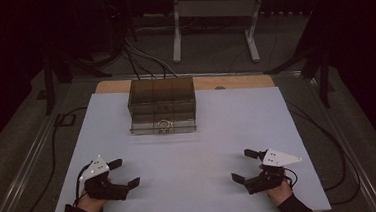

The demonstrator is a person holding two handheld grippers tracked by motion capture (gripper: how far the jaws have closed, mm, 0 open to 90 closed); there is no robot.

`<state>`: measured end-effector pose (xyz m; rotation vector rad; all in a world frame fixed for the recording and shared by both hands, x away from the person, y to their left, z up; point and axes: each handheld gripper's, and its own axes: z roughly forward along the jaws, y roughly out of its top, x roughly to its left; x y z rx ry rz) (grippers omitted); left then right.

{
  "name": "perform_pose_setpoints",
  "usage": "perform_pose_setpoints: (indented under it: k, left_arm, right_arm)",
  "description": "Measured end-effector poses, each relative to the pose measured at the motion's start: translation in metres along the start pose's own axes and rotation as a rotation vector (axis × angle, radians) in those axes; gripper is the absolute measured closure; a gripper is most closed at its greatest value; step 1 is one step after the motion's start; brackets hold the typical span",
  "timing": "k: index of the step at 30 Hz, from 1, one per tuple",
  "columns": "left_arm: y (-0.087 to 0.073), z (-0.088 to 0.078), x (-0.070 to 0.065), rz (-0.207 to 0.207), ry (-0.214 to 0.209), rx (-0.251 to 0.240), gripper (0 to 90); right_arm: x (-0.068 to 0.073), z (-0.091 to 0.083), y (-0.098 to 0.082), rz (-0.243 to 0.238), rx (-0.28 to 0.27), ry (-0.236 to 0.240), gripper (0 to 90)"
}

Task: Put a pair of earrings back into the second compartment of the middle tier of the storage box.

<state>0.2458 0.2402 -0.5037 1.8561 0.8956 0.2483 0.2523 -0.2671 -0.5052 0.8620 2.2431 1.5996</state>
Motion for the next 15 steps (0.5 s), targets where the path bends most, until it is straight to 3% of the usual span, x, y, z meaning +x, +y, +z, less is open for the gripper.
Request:
perform_pose_setpoints:
  k: [4, 9, 11, 15]
  left_arm:
    - [-0.006, -0.009, 0.002, -0.001, 0.021, -0.011, 1.7]
    - [-0.007, -0.014, 0.006, -0.05, 0.016, -0.046, 1.7]
    - [-0.005, -0.014, 0.005, -0.03, 0.04, -0.049, 1.7]
    - [-0.004, -0.009, 0.004, -0.03, 0.029, -0.039, 1.8]
  right_arm:
    - [0.0, 0.0, 0.0, -0.006, 0.002, -0.006, 0.0]
    - [0.0, 0.001, 0.0, 0.0, 0.007, -0.005, 0.0]
    - [0.0, 0.001, 0.0, -0.004, 0.007, -0.006, 0.0]
    - [-0.001, 0.0, 0.001, 0.006, -0.003, -0.006, 0.0]
